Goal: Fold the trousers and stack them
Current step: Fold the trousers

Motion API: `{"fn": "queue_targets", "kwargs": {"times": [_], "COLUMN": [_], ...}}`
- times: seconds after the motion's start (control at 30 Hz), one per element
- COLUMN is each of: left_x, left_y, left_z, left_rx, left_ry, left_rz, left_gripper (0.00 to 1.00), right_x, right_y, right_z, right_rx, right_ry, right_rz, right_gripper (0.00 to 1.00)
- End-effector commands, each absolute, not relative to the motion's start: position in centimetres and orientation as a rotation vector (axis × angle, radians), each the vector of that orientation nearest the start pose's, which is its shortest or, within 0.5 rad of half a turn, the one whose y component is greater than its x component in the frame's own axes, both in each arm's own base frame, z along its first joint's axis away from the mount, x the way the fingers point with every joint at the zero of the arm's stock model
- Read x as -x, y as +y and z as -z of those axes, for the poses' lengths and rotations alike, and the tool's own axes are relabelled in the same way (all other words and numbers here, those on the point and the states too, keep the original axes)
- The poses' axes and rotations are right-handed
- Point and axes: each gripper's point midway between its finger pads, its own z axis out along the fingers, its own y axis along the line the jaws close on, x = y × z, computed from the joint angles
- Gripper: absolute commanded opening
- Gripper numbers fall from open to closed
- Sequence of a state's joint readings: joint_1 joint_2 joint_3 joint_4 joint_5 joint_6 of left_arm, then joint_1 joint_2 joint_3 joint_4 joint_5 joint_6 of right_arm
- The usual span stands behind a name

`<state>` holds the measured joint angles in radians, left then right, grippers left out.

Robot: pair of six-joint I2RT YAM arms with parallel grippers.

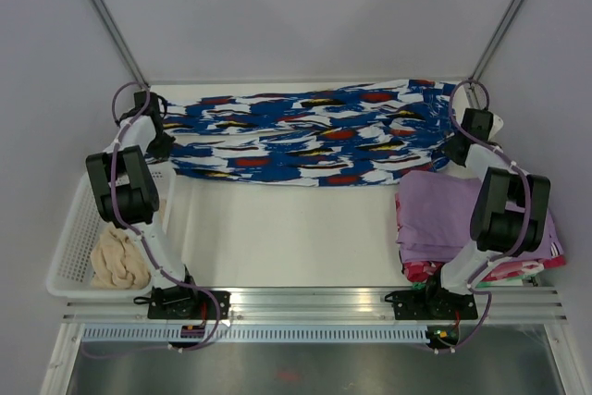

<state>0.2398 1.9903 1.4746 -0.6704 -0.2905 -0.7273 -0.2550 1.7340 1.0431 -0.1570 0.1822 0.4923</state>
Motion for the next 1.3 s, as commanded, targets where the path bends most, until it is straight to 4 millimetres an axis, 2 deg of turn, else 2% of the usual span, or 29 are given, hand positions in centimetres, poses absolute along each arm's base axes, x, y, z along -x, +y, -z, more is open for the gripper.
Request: {"fn": "queue_targets", "kwargs": {"times": [0.0,0.07,0.33,0.53,0.63,0.7,0.73,0.83,0.93,1.0,1.03,1.1,1.2,1.23,1.27], "left_x": [-45.2,-45.8,-46.5,-45.8,-44.9,-43.6,-43.2,-41.5,-40.5,-40.6,-40.6,-40.8,-41.9,-41.7,-42.8], "left_y": [14.9,14.6,14.0,14.3,14.2,14.4,14.5,15.3,15.7,15.4,15.3,15.6,17.0,17.4,17.9], "left_z": [-12.8,-13.8,-17.3,-19.4,-20.4,-21.3,-21.5,-22.5,-22.8,-22.6,-21.8,-21.6,-21.4,-21.1,-21.1], "left_rx": [1.198,1.183,1.162,1.15,1.158,1.197,1.209,1.278,1.316,1.307,1.31,1.27,1.209,1.198,1.192], "left_ry": [2.106,2.086,2.011,1.977,1.967,1.944,1.931,1.873,1.85,1.874,1.912,1.949,1.986,2.016,2.025], "left_rz": [-0.246,-0.203,-0.114,-0.136,-0.138,-0.164,-0.176,-0.243,-0.285,-0.273,-0.284,-0.316,-0.422,-0.477,-0.498], "left_gripper": [0.02,0.02,0.02,0.02,0.02,0.02,0.02,0.02,0.02,0.02,0.02,0.02,0.02,0.02,0.02], "right_x": [-44.9,-45.6,-46.1,-45.4,-44.6,-43.7,-43.1,-41.1,-39.9,-39.3,-39.3,-39.6,-40.7,-41.7,-42.1], "right_y": [-12.4,-12.2,-11.8,-11.9,-11.6,-11.7,-11.8,-13.5,-13.6,-13.6,-13.2,-12.8,-12.3,-12.0,-12.0], "right_z": [-13.6,-15.4,-19.1,-19.2,-19.9,-20.1,-21.2,-22.8,-23.6,-23.8,-23.5,-23.1,-21.6,-21.1,-20.8], "right_rx": [-0.827,-0.801,-0.79,-0.816,-0.807,-0.815,-0.816,-0.891,-0.905,-0.917,-0.911,-0.891,-0.872,-0.852,-0.847], "right_ry": [1.981,1.939,1.866,1.915,1.928,1.923,1.893,1.844,1.845,1.866,1.889,1.924,1.966,1.993,2.007], "right_rz": [0.027,0.001,-0.049,-0.029,-0.029,-0.011,0.002,0.12,0.146,0.159,0.142,0.121,0.081,0.052,0.045], "right_gripper": [0.0,0.0,0.0,0.0,0.0,0.0,0.0,0.0,0.0,0.0,0.0,0.0,0.0,0.0,0.0]}}
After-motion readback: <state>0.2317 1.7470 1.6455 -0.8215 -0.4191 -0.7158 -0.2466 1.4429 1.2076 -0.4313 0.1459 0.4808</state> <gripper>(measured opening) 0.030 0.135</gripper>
